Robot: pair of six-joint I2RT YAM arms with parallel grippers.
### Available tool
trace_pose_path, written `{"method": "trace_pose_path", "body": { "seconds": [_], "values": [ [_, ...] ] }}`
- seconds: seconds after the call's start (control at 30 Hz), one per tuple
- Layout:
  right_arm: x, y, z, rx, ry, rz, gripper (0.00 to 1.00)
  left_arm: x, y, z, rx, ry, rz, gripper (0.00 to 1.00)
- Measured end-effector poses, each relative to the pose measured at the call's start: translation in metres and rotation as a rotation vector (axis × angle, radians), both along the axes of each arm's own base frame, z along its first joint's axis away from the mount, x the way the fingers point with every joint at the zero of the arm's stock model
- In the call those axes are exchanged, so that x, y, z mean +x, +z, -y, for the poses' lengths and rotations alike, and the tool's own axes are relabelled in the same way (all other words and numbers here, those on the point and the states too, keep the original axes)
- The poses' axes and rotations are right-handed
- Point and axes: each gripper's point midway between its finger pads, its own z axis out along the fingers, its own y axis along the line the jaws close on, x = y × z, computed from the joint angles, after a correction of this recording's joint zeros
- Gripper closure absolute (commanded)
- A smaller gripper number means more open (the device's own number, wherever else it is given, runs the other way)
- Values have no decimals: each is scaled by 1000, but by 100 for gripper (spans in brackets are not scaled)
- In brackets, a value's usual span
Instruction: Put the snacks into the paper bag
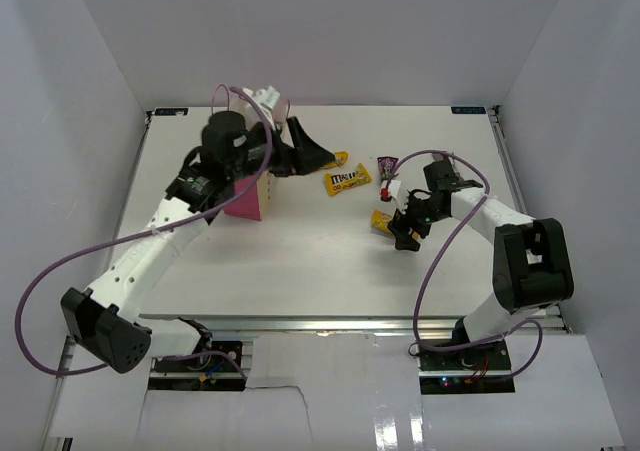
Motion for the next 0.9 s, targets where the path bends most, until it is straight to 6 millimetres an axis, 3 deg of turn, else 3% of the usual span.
{"method": "trace_pose_path", "body": {
  "seconds": [0.13, 0.2, 0.27, 0.33, 0.43, 0.53, 0.73, 0.9],
  "values": [
    [11, -20, 7, -64, -37, -9, 22, -23, -85, 39, 85, -37, -207, 3],
    [19, -22, 10, -84, -62, 15, 32, -35, -114, 45, 108, -36, -278, 5],
    [26, -23, 13, -97, -85, 40, 50, -39, -137, 47, 115, -10, -334, 9],
    [30, -25, 15, -104, -104, 55, 64, -41, -150, 48, 103, 17, -371, 11],
    [31, -27, 15, -98, -120, 62, 77, -40, -158, 54, 64, 49, -417, 11],
    [31, -23, 13, -65, -134, 69, 84, -38, -164, 69, 12, 56, -461, 11],
    [5, -13, 3, 48, -140, 6, 89, -25, -204, 95, -40, 91, -617, 11],
    [-13, 14, -15, 180, -123, -26, 90, -17, -244, 112, -31, 129, -751, 11]
  ]
}}
